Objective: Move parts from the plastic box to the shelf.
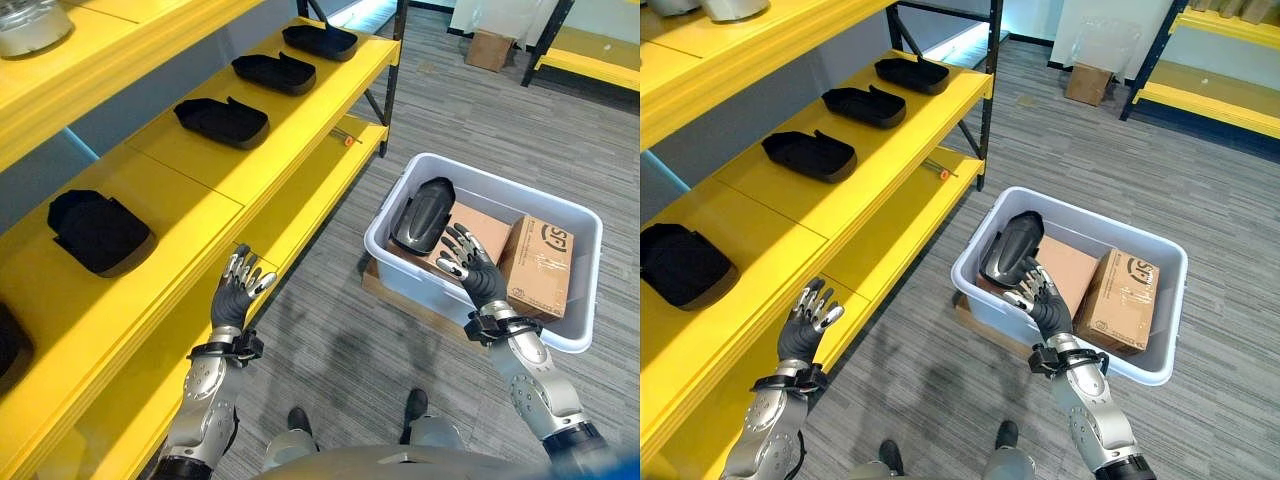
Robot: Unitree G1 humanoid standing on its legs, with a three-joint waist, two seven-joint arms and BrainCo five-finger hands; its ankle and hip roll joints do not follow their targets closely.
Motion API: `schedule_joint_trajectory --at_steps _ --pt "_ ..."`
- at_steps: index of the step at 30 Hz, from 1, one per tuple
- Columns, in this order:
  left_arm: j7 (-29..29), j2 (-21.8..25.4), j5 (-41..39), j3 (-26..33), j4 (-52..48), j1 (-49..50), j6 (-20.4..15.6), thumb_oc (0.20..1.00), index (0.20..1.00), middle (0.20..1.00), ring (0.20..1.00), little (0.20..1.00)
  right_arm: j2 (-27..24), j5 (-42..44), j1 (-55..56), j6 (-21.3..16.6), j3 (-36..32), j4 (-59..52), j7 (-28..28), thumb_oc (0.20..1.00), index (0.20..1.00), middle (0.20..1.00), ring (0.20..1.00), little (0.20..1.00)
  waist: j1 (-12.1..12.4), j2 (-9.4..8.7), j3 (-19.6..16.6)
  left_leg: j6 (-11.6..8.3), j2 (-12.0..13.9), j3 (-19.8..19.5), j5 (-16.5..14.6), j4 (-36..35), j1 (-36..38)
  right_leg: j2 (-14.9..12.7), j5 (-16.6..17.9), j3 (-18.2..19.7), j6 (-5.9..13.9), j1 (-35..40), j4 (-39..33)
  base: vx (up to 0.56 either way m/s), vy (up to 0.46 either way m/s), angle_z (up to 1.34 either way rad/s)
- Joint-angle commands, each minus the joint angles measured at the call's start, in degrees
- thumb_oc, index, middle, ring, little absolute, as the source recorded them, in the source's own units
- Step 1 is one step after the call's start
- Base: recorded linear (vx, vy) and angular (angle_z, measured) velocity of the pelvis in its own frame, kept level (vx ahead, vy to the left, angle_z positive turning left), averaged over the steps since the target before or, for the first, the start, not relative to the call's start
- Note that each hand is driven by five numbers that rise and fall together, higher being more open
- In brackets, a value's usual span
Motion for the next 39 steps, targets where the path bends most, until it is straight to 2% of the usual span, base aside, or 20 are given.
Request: schedule_joint_trajectory --at_steps 1,3,4,5,6,7,8,9,10,11,14,16,18,19,23,28,31,37,38,39 --pt "0.19 2.46 1.35 1.04 -1.98 -0.87 -3.37 1.0 1.0 1.0 1.0 1.0 1.14 1.52 -1.7 -5.14 -0.7 -3.28 0.0 1.0 1.0 1.0 1.0 1.0 0.66 -2.0 1.16 -3.74 2.44 -6.28 0.04 17.36 -1.76 2.55 -2.35 2.49 -2.52 0.06 -0.15 0.09 -0.156 -0.34" --pt "0.22 2.43 1.1 0.86 -1.9 -1.04 -3.43 1.0 1.0 1.0 1.0 1.0 0.8 1.59 -1.61 -5.25 -0.61 -3.42 0.1 1.0 1.0 1.0 1.0 1.0 1.25 -2.48 2.53 -3.45 0.52 -10.01 1.4 25.76 -5.03 3.54 -3.04 4.05 -3.99 1.46 -0.47 0.07 -0.08 -0.6" --pt "0.61 2.21 1.08 0.59 -1.97 -1.11 -3.44 1.0 1.0 1.0 1.0 1.0 0.6 1.46 -1.36 -5.32 -0.66 -3.35 0.02 1.0 1.0 1.0 1.0 1.0 1.77 -2.86 3.12 -3.24 -1.61 -12.18 1.45 27.63 -6.63 3.55 -3.66 5.03 -4.1 1.72 -0.42 0.05 0.009 -0.76" --pt "0.62 2.05 0.86 0.57 -1.87 -1.35 -3.33 1.0 1.0 1.0 1.0 1.0 0.83 1.36 -0.9 -5.29 -1.11 -3.3 -0.1 1.0 1.0 1.0 1.0 1.0 1.95 -3.38 3.37 -2.25 -3.25 -13.15 0.43 25.15 -9.37 3.12 -3.94 5.75 -3.74 1.62 -0.3 0.13 0.08 -0.67" --pt "0.47 1.92 0.38 0.6 -2.2 -0.95 -3.4 1.0 1.0 1.0 1.0 1.0 0.64 1.33 -0.52 -5.53 -1.79 -2.69 -0.3 1.0 1.0 1.0 1.0 1.0 1.76 -3.82 3.43 -1.46 -0.14 -13.17 0.44 17.69 -10.85 2.36 -4.08 6.78 -2.51 1.73 0.37 0.22 0.252 -0.38" --pt "0.76 1.89 0.3 0.54 -2.38 -1.16 -3.74 1.0 1.0 1.0 1.0 1.0 0.88 0.8 -0.54 -5.92 -2.38 -1.44 -1.5 1.0 1.0 1.0 1.0 1.0 1.53 -3.0 3.56 -2.64 5.29 -11.9 5.14 7.22 -12.67 1.45 -4.69 6.55 -1.38 2.22 0.84 0.28 0.298 -0.3" --pt "1.03 1.69 0.17 0.38 -2.13 -1.27 -3.98 1.0 1.0 1.0 1.0 1.0 0.77 0.2 -0.61 -5.98 -2.4 -0.87 -2.02 1.0 1.0 1.0 1.0 1.0 2.19 -2.74 3.94 -3.57 5.82 -12.93 7.71 2.64 -11.65 1.08 -5.11 7.32 -0.86 3.06 1.04 0.37 0.418 -0.29" --pt "1.45 1.2 0.17 0.29 -1.49 -1.7 -4.24 1.0 1.0 1.0 1.0 1.0 1.04 -0.45 -0.53 -6.25 -2.65 -0.52 -2.52 1.0 1.0 1.0 1.0 1.0 3.35 -1.71 3.51 -5.21 5.6 -18.76 10.59 -3.41 -10.58 0.9 -5.64 10.05 0.48 4.17 0.81 0.27 0.247 -0.52" --pt "1.45 1.19 0.17 0.26 -1.46 -1.74 -4.25 1.0 1.0 1.0 1.0 1.0 1.02 -0.45 -0.53 -6.25 -2.68 -0.53 -2.52 1.0 1.0 1.0 1.0 1.0 3.38 -1.65 3.43 -5.22 5.65 -18.75 10.77 -3.58 -10.64 0.96 -5.5 10.06 0.46 4.06 0.74 0.35 0.367 -0.69" --pt "0.93 0.63 -0.13 0.29 -1.24 -1.26 -4.27 1.0 1.0 1.0 1.0 1.0 1.24 -0.86 0.63 -6.01 -3.75 -0.97 -2.29 1.0 1.0 1.0 1.0 1.0 3.19 -0.83 2.47 -6.19 5.35 -19.92 9.47 -4.24 -9.11 -0.01 -5.86 11.64 1.25 5.26 0.65 0.22 0.259 -0.96" --pt "0.06 0.95 -0.15 0.14 -2.2 -0.87 -4.08 1.0 1.0 1.0 1.0 1.0 2.64 -1.45 1.49 -5.79 -4.08 -1.06 -2.04 1.0 1.0 1.0 1.0 1.0 2.91 -0.78 1.61 -5.54 4.12 -16.84 6.42 -2.93 -6.81 -2.4 -4.31 12.27 2.58 6.75 0.23 0.23 0.321 -0.87" --pt "-0.05 1.86 -0.01 -0.04 -2.47 -1.5 -4.22 1.0 1.0 1.0 1.0 1.0 3.6 -1.28 1.16 -5.15 -3.34 -0.66 -1.43 1.0 1.0 1.0 1.0 1.0 3.22 -1.69 1.67 -3.79 1.71 -15.36 3.23 -0.93 -6.24 -5.56 -2.49 13.32 4.47 6.87 0.09 0.13 0.317 -0.88" --pt "-0.12 2.38 0.17 0.13 -2.47 -1.58 -4.17 1.0 1.0 1.0 1.0 1.0 4.02 -1.2 1.26 -4.72 -2.86 -0.69 -1.22 1.0 1.0 1.0 1.0 1.0 3.42 -2.35 1.61 -3.34 1.02 -13.59 2.37 -0.31 -5.92 -6.64 -1.83 14.25 4.96 6.54 -0.12 0.07 0.218 -0.6" --pt "0.29 3.48 0.57 0.28 -2.66 -2.08 -4.12 1.0 1.0 1.0 1.0 1.0 4.46 -1.31 1.22 -4.03 -1.59 -0.75 -0.89 1.0 1.0 1.0 1.0 1.0 3.3 -3.29 1.46 -2.46 -0.23 -11.2 0.66 1.0 -6.0 -8.45 -0.07 14.96 6.05 5.21 -0.22 0.05 0.221 -0.49" --pt "1.8 4.94 2.12 1.22 -2.04 -3.93 -4.51 1.0 1.0 1.0 1.0 1.0 4.59 -1.92 1.1 -2.88 -0.02 -1.14 0.48 1.0 1.0 1.0 1.0 1.0 2.65 -5.04 0.93 -1.05 -2.26 -7.98 -1.62 2.09 -6.14 -10.87 3.02 16.29 7.52 2.93 -0.96 0.05 0.167 -0.62" --pt "2.41 4.73 3.12 1.34 -1.81 -4.1 -4.48 1.0 1.0 1.0 1.0 1.0 4.04 -2.01 1.73 -2.31 1.43 -1.87 1.77 1.0 1.0 1.0 1.0 1.0 1.53 -5.55 0.0 -1.41 -1.99 -7.18 -1.31 0.98 -5.66 -10.66 3.11 16.19 7.49 2.22 -1.37 0.06 0.003 -0.07" --pt "2.02 5.06 3.1 0.33 -1.77 -4.72 -4.28 1.0 1.0 1.0 1.0 1.0 3.1 -2.36 1.68 -2.17 1.81 -2.51 1.92 1.0 1.0 1.0 1.0 1.0 0.68 -5.04 0.16 -2.32 -0.48 -7.01 -0.19 -0.23 -5.33 -9.5 1.96 16.14 6.98 1.42 -1.18 0.03 -0.1 -0.08" --pt "3.88 5.77 6.01 -2.82 -0.98 -11.38 -5.43 1.0 1.0 1.0 1.0 1.0 1.46 -3.87 0.04 -3.82 2.14 -4.06 0.5 1.0 1.0 1.0 1.0 1.0 -1.7 -3.49 3.52 -4.23 2.93 -5.08 2.81 -2.26 -6.7 -6.62 0.98 17.83 5.75 -4.23 -0.04 -0.06 -0.082 -0.15" --pt "5.13 5.7 7.02 -3.34 -0.41 -13.51 -5.81 1.0 1.0 1.0 1.0 1.0 1.19 -4.41 -0.53 -4.2 2.38 -4.29 0.09 1.0 1.0 1.0 1.0 1.0 -2.18 -3.38 4.34 -4.43 3.36 -4.58 3.13 -2.51 -6.93 -6.29 1.02 18.43 5.66 -5.5 0.38 -0.15 -0.103 -0.34" --pt "8.86 6.0 9.9 -4.65 1.7 -20.11 -7.14 1.0 1.0 1.0 1.0 1.0 0.57 -4.98 -2.79 -5.36 3.19 -4.65 -1.25 1.0 1.0 1.0 1.0 1.0 -3.49 -3.4 6.61 -4.9 4.45 -2.99 3.79 -2.98 -7.93 -4.86 1.17 20.54 5.53 -9.78 1.8 -0.13 -0.079 -0.42"
